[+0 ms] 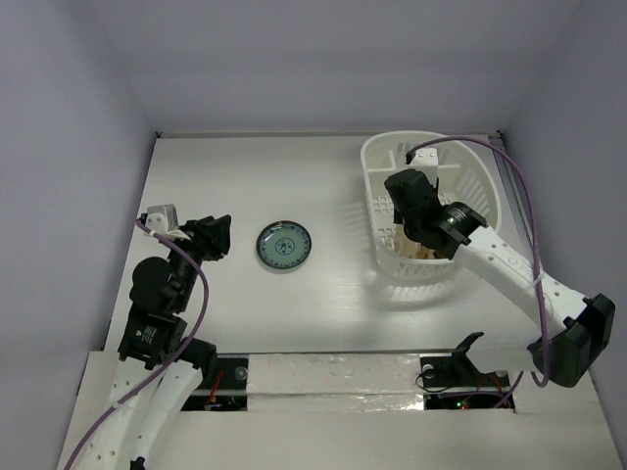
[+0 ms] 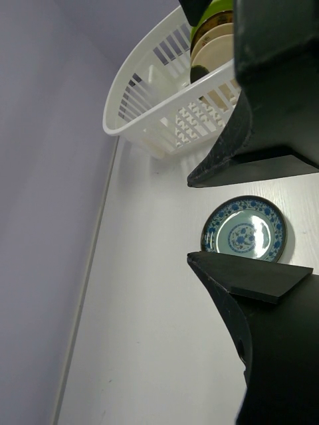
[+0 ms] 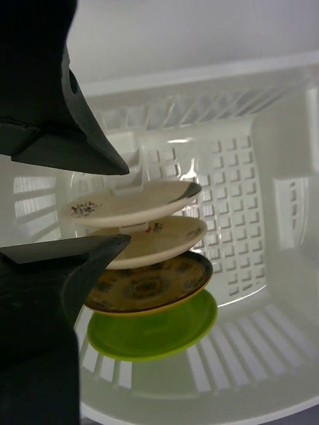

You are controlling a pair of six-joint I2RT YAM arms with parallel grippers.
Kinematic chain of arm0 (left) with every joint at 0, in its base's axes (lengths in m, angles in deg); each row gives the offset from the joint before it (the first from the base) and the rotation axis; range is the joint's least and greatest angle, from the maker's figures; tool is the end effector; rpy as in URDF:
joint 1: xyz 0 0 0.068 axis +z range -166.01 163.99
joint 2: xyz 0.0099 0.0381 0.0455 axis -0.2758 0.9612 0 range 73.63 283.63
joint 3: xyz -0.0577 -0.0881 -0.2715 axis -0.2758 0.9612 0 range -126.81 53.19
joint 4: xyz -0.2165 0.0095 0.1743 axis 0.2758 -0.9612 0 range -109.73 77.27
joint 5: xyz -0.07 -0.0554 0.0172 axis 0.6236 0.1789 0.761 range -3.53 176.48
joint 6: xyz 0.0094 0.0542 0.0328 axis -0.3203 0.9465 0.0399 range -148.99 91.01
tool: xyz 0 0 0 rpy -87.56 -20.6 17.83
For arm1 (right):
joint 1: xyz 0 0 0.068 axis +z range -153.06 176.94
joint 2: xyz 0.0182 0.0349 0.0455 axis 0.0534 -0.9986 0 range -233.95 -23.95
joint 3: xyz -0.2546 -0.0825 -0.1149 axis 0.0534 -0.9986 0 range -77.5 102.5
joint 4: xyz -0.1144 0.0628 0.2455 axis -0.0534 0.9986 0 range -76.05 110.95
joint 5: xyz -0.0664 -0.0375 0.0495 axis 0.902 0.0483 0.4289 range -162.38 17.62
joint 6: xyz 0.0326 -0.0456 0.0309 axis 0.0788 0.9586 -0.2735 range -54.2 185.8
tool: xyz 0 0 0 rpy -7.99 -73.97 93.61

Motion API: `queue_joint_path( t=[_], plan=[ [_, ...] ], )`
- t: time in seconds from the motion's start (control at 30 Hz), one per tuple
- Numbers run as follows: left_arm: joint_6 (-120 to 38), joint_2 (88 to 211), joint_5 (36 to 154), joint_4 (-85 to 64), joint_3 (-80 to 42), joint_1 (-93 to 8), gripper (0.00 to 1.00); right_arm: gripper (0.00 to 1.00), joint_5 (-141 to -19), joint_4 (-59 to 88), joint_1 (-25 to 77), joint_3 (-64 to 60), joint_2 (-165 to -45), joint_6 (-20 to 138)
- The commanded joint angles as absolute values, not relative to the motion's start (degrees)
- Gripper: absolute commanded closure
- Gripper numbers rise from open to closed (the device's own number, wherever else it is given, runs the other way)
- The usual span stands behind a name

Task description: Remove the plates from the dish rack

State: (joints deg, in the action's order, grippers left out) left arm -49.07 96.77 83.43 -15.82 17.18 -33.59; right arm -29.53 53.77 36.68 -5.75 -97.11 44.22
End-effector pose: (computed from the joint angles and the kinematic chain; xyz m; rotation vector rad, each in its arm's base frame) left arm 0.1193 -0.0350 0.3627 -0.0757 1.4173 -0.5079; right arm 0.2408 0.1563 0.3651 0.0366 2.0820 -0.2180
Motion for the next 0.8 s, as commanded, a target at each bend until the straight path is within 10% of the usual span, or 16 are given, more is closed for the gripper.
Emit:
queue_joint_path(
  t=[0.0,0.77],
  plan=[
    [-49.20,96.49,83.93,-14.05,15.75,-33.85,0.60,0.53,-30.09,58.25,34.30,-6.13,-98.03,46.11],
    [-49.20,95.87,84.19,-13.87,15.75,-33.85,0.59,0.83,-29.58,58.77,30.95,-4.55,-109.55,52.18]
  ],
)
